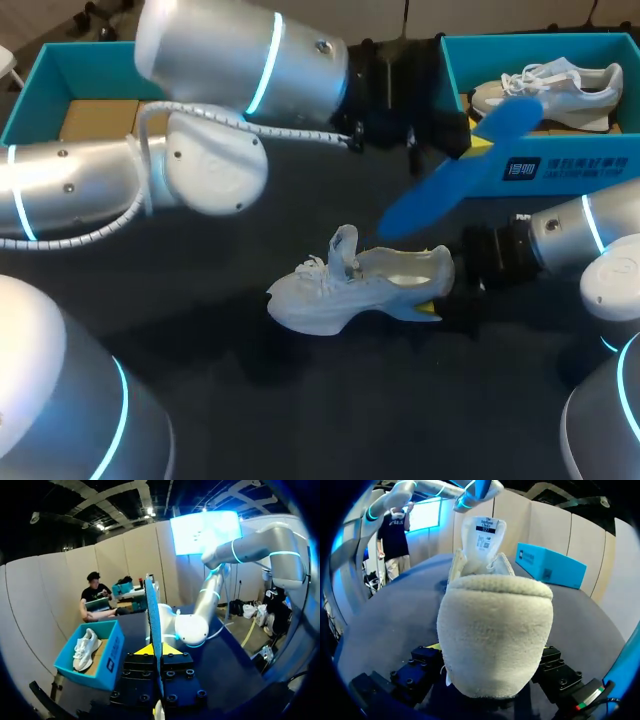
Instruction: Take the shoe out of the shoebox, open the shoe tongue, remove and reinsert the insole, then place the shoe into the shoebox
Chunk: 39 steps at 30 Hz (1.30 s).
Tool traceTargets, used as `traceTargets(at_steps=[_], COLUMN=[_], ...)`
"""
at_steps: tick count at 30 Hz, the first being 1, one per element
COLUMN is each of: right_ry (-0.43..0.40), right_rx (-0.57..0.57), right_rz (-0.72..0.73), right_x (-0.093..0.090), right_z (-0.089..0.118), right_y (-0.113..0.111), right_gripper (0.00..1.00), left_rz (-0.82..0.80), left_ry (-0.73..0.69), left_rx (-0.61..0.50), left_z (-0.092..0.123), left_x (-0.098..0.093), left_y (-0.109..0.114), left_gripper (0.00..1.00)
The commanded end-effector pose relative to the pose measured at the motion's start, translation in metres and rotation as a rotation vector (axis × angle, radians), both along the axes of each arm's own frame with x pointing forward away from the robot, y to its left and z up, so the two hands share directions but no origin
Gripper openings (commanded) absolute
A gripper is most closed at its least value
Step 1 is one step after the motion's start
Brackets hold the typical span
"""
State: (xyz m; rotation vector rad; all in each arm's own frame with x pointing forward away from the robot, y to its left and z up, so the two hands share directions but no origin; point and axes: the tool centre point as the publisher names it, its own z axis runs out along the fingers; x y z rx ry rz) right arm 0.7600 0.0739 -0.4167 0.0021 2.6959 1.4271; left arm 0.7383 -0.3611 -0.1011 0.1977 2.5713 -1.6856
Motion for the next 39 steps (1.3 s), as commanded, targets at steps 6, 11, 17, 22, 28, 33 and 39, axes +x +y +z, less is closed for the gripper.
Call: traceTargets(at_steps=[6, 11, 17, 22, 28, 33, 39], right_ry=[-0.001, -0.001, -0.001, -0.001, -0.001, -0.001, -0.001], right_rx=[-0.003, -0.003, -0.003, -0.003, -0.003, -0.003, -0.003], right_rz=[-0.002, -0.002, -0.002, -0.002, -0.002, -0.002, -0.002], right_x=[-0.001, -0.001, -0.001, -0.001, -0.001, -0.001, -0.001], right_z=[0.000, 0.000, 0.000, 0.000, 0.000, 0.000, 0.000], right_y=[0.001, 0.001, 0.001, 0.001, 0.001, 0.001, 0.001], right_gripper=[0.00, 0.00, 0.00, 0.00, 0.00, 0.00, 0.00], left_rz=[-0.160, -0.175, -0.175, -0.175, -0.175, -0.164, -0.126], left_ry=[0.062, 0.071, 0.071, 0.071, 0.071, 0.074, 0.190], left_rx=[-0.201, -0.215, -0.215, -0.215, -0.215, -0.220, -0.288], left_z=[0.017, 0.020, 0.020, 0.020, 0.020, 0.022, 0.039], left_x=[0.003, 0.005, 0.005, 0.005, 0.005, 0.005, 0.001], left_y=[-0.004, -0.007, -0.007, -0.007, -0.007, -0.008, -0.013], left_gripper=[0.00, 0.00, 0.00, 0.00, 0.00, 0.00, 0.00])
